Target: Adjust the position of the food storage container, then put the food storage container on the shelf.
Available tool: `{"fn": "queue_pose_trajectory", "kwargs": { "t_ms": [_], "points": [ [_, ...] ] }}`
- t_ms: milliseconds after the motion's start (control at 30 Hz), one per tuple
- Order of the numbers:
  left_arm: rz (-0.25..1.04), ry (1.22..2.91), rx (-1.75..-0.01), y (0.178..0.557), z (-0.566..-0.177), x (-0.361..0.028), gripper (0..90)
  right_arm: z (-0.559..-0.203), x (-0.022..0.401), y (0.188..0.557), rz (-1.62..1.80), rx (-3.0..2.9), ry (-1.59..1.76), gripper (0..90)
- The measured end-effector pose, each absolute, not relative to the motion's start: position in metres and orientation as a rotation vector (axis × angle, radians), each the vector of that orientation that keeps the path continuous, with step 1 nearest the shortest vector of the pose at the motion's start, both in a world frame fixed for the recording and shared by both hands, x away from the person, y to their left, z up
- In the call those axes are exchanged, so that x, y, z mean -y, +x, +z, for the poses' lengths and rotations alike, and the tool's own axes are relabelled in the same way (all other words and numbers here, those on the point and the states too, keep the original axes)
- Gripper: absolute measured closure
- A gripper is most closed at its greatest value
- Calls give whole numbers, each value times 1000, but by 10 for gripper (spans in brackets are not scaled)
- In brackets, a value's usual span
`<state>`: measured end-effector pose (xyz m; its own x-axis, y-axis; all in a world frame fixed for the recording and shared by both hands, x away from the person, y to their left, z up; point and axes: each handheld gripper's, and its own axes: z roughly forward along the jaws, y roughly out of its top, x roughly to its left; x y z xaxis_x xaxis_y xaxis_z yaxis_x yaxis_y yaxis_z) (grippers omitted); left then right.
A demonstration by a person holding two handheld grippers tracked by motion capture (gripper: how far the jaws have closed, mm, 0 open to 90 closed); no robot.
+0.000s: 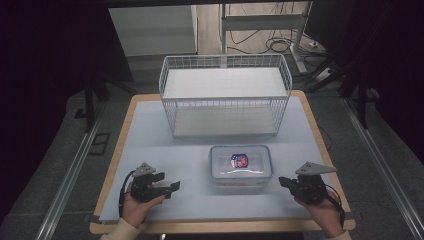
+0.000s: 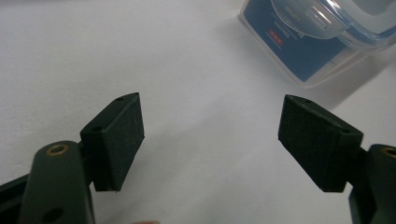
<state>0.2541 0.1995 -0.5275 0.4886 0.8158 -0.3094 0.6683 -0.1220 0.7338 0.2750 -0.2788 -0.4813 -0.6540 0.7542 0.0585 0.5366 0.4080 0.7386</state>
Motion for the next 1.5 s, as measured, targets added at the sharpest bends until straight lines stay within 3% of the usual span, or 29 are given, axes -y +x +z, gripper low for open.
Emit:
{"fn": "queue_pose_trajectory", "kwargs": {
  "t_ms": [233, 267, 300, 367, 533, 833, 1100, 1500],
  "points": [
    [207, 1853, -1242, 256, -527, -199, 224, -482, 292, 285, 1138, -2350, 1192, 874],
    [208, 1851, -1241, 256, -527, -199, 224, -482, 292, 285, 1148, -2353, 1191, 835],
    [208, 1846, -1237, 256, -525, -198, 223, -482, 292, 286, 1174, -2357, 1195, 741],
    [205, 1843, -1235, 256, -524, -197, 222, -481, 292, 286, 1187, -2355, 1196, 702],
    [193, 1825, -1230, 260, -521, -195, 214, -478, 294, 291, 1261, -2348, 1213, 454],
    [167, 1790, -1201, 269, -504, -184, 184, -468, 294, 301, 1374, -2330, 1245, 232],
    [95, 1746, -1221, 289, -489, -169, 154, -458, 285, 317, 1444, -2334, 1264, 177],
    [-50, 1756, -1236, 324, -495, -129, 156, -463, 267, 344, 1420, -2397, 1326, 173]
  ]
}}
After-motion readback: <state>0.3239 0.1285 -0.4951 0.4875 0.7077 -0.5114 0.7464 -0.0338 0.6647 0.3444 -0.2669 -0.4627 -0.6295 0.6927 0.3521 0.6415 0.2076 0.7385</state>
